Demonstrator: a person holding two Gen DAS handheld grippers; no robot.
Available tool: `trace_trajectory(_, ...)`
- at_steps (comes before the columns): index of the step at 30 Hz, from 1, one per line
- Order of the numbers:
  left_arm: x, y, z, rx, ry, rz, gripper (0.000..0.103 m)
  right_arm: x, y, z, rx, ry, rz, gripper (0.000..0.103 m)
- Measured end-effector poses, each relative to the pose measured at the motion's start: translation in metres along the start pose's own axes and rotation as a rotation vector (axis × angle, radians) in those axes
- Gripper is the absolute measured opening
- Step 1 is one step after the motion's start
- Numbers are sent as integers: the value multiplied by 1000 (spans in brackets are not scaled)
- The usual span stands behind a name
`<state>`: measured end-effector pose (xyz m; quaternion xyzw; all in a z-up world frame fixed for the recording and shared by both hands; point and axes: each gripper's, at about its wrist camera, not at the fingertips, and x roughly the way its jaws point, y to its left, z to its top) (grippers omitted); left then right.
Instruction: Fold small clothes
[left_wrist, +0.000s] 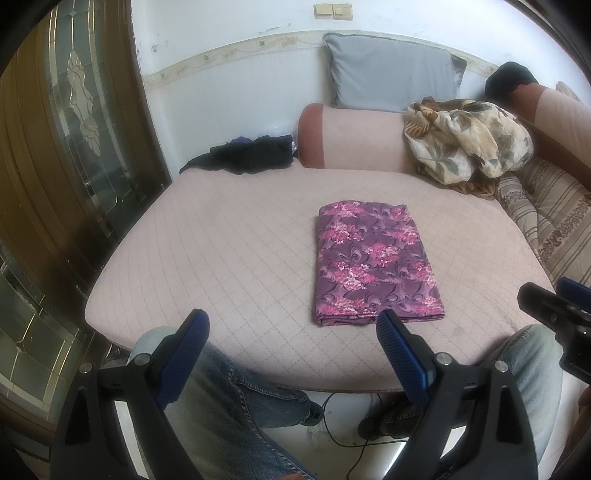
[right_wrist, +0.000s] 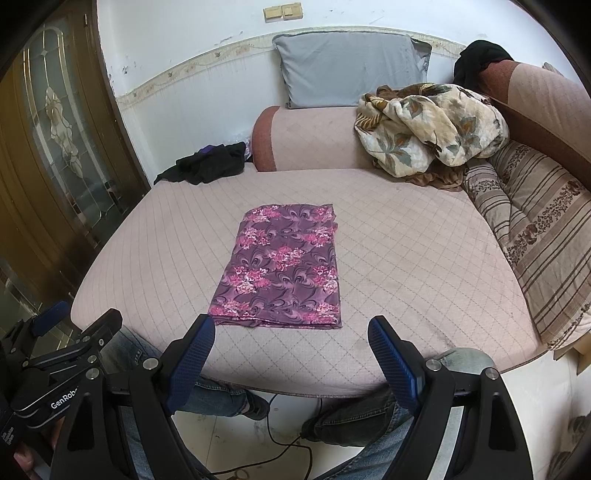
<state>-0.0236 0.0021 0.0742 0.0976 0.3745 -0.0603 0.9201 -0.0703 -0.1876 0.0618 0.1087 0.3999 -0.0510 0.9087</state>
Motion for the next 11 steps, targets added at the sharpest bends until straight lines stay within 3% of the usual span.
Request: trace_trajectory(11, 10, 6, -2, -6, 7, -34, 91, 12, -3, 1, -3, 20, 7, 89)
